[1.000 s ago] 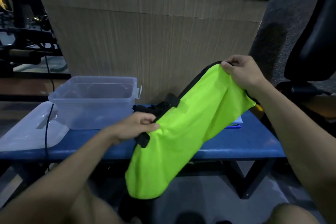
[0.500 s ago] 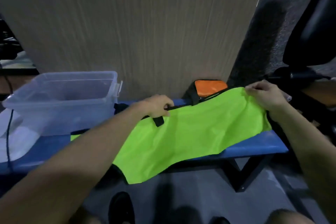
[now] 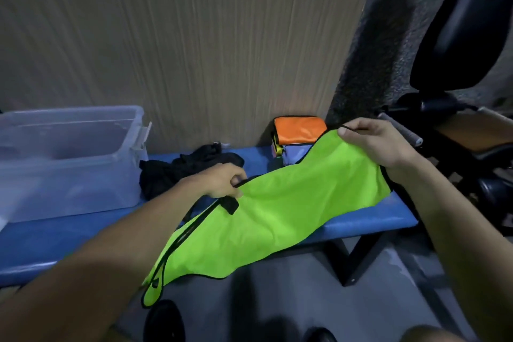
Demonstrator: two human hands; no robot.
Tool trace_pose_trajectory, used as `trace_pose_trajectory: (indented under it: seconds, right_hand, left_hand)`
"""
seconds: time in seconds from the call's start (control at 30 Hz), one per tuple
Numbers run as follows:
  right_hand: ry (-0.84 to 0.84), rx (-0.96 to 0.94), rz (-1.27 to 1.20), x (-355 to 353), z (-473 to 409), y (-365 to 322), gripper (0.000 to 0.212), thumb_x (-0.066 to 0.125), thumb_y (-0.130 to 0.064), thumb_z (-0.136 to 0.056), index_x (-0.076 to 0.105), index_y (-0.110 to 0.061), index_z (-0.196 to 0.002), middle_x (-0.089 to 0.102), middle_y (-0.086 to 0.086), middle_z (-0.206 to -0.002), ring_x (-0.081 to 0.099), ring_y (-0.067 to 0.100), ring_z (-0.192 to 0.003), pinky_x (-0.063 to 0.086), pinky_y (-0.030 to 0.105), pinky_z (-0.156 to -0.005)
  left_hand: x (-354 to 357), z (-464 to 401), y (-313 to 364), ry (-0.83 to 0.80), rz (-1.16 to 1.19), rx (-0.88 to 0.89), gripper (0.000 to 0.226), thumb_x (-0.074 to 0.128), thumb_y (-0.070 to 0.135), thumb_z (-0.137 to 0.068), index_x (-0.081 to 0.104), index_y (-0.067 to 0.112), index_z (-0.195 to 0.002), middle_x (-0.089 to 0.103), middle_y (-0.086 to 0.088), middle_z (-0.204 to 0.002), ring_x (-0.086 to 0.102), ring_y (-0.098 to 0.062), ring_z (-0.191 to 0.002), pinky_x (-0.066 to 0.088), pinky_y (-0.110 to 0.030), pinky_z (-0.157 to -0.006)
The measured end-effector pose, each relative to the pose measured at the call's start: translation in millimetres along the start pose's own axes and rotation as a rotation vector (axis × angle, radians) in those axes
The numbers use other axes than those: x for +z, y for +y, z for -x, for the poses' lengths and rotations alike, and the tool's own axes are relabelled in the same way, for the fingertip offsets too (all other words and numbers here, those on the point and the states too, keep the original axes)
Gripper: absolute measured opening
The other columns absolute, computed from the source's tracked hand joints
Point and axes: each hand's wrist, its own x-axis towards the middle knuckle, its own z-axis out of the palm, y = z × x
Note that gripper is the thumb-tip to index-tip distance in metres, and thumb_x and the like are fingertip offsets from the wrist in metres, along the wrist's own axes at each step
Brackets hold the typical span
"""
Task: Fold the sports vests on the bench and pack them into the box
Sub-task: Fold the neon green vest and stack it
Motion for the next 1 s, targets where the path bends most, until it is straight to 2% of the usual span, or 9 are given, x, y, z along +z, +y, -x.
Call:
trace_pose_trajectory:
  seconds: [0.07, 0.2, 0.27, 0.33, 0.5, 0.63, 0.8, 0.93, 1.0]
  right_hand:
    - [-0.157, -0.04, -0.021, 6, 8, -30, 0.007, 0.073, -0.013, -0.089, 0.071, -0.007, -0.091, 0.074, 0.005, -0.081, 0.066, 0.01, -0.067, 0.055, 0.022, -0.064]
    - [-0.497, -0.155, 0.098, 22, 24, -87, 0.015, 0.074, -0.014, -0.082, 0.074, -0.006, -0.095, 0.076, 0.009, -0.09, 0.067, 0.012, -0.078, 0.055, 0.021, -0.071]
    - [-0.593, -0.23, 0.187, 31, 33, -114, 0.016, 0.075, -0.011, -0.08, 0.074, -0.005, -0.095, 0.077, 0.002, -0.087, 0.067, 0.007, -0.078, 0.053, 0.017, -0.072]
    - [-0.644, -0.292, 0.281, 37, 41, -136, 0.017, 0.077, -0.009, -0.08, 0.075, -0.005, -0.097, 0.078, 0.002, -0.089, 0.068, 0.007, -0.08, 0.054, 0.019, -0.076]
    - [-0.65, -0.397, 0.464, 40, 54, -169, 0.016, 0.08, -0.011, -0.082, 0.078, -0.012, -0.097, 0.079, 0.005, -0.092, 0.069, 0.006, -0.081, 0.053, 0.017, -0.077]
    - [-0.597, -0.461, 0.521, 44, 67, -179, 0.014, 0.081, -0.005, -0.082, 0.078, -0.01, -0.095, 0.078, 0.004, -0.088, 0.067, 0.002, -0.075, 0.051, 0.015, -0.073]
    - [-0.556, -0.472, 0.458, 44, 79, -182, 0.022, 0.083, -0.023, -0.075, 0.079, -0.01, -0.092, 0.078, 0.006, -0.088, 0.069, 0.007, -0.077, 0.054, 0.019, -0.073]
    - [-0.548, -0.441, 0.367, 43, 83, -178, 0.022, 0.081, -0.021, -0.075, 0.079, -0.006, -0.091, 0.078, 0.008, -0.085, 0.068, 0.009, -0.077, 0.055, 0.02, -0.072]
    - [-0.548, -0.434, 0.354, 42, 83, -177, 0.024, 0.081, -0.022, -0.076, 0.079, -0.004, -0.091, 0.077, 0.014, -0.087, 0.068, 0.013, -0.079, 0.055, 0.025, -0.073]
  left_hand:
    - [-20, 18, 14, -0.101, 0.042, 0.063, 0.038, 0.08, 0.018, -0.086, 0.062, 0.023, -0.12, 0.065, 0.003, -0.11, 0.064, -0.017, -0.097, 0.052, -0.033, -0.092]
    - [-64, 79, 80, 0.069, 0.621, 0.393, 0.044, 0.07, 0.003, -0.092, 0.057, 0.012, -0.133, 0.064, -0.007, -0.133, 0.058, -0.023, -0.13, 0.045, -0.029, -0.11]
    - [-76, 114, 113, 0.056, 0.752, 0.537, 0.049, 0.068, 0.006, -0.092, 0.051, 0.002, -0.137, 0.062, -0.008, -0.132, 0.056, -0.018, -0.129, 0.041, -0.025, -0.112]
    - [-75, 138, 133, 0.1, 0.722, 0.568, 0.038, 0.071, 0.009, -0.091, 0.055, -0.001, -0.124, 0.063, -0.003, -0.111, 0.059, -0.01, -0.109, 0.044, -0.02, -0.099]
    - [-61, 164, 147, 0.479, 0.802, 0.497, 0.02, 0.078, 0.01, -0.088, 0.065, 0.004, -0.1, 0.064, -0.004, -0.084, 0.058, -0.01, -0.075, 0.047, -0.018, -0.073]
    - [-53, 175, 154, 0.665, 0.777, 0.521, 0.015, 0.079, 0.003, -0.085, 0.065, 0.008, -0.091, 0.064, 0.009, -0.075, 0.058, -0.003, -0.066, 0.049, -0.015, -0.068]
    - [-58, 186, 155, 0.641, 0.936, 0.504, 0.024, 0.077, -0.007, -0.084, 0.067, 0.012, -0.097, 0.066, 0.003, -0.08, 0.06, -0.005, -0.071, 0.052, -0.015, -0.073]
    - [-62, 194, 154, 0.575, 1.078, 0.526, 0.025, 0.074, -0.01, -0.084, 0.068, 0.007, -0.101, 0.071, -0.005, -0.086, 0.066, -0.011, -0.077, 0.055, -0.018, -0.076]
    - [-67, 199, 151, 0.466, 1.156, 0.535, 0.025, 0.073, -0.007, -0.084, 0.068, 0.007, -0.105, 0.073, -0.005, -0.089, 0.069, -0.011, -0.077, 0.056, -0.019, -0.073]
